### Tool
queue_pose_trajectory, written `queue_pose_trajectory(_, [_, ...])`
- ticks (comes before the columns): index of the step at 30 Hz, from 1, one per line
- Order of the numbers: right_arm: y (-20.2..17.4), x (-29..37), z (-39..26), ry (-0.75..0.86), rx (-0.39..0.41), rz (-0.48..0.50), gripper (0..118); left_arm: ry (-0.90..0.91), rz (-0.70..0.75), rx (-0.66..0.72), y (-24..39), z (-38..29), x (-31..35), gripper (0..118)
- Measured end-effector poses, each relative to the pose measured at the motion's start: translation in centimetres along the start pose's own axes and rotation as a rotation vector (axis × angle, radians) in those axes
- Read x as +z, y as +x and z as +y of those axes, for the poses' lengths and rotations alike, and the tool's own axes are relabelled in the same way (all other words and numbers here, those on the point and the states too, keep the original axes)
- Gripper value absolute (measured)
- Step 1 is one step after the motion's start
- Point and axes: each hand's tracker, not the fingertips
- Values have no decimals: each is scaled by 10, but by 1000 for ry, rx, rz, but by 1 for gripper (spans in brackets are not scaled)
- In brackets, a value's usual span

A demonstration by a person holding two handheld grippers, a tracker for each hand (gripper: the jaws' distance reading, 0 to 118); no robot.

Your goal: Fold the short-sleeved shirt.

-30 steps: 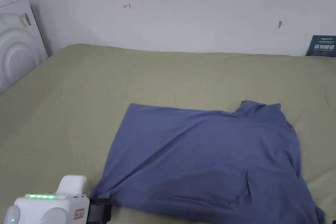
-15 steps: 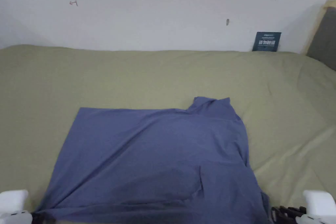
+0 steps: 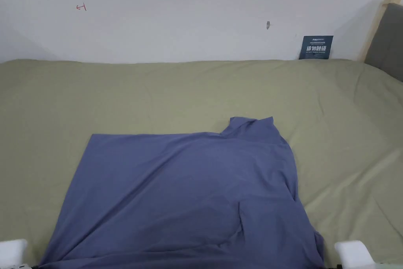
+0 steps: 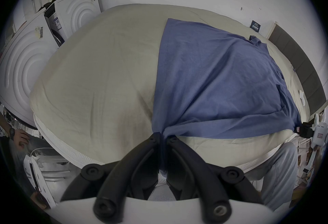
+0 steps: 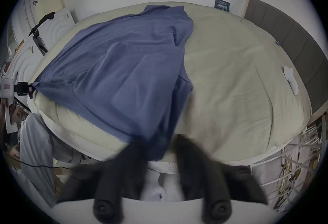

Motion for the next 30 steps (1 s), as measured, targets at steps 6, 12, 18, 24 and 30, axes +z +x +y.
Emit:
queue_pose_trajectory(6, [1,31,4,92,-67,35,7,10,-2,-7,-3,4,4,5])
queue_pose_trajectory(12, [-2,61,34,192,-50,31,7,47,-18,0,-12,24,7,5])
queue_pose_trajectory(18, [-5,61,99,242,5,19,7,99,-21,-34,-6,78,7,5])
queue_pose_trajectory(24, [2,17,176,225,10,-7,7,104,-29,-27,0,150,-26,5])
queue_pose_trajectory(30, [8,-46,228,148,-12,-29,7,48,-24,-29,11,200,-84,5])
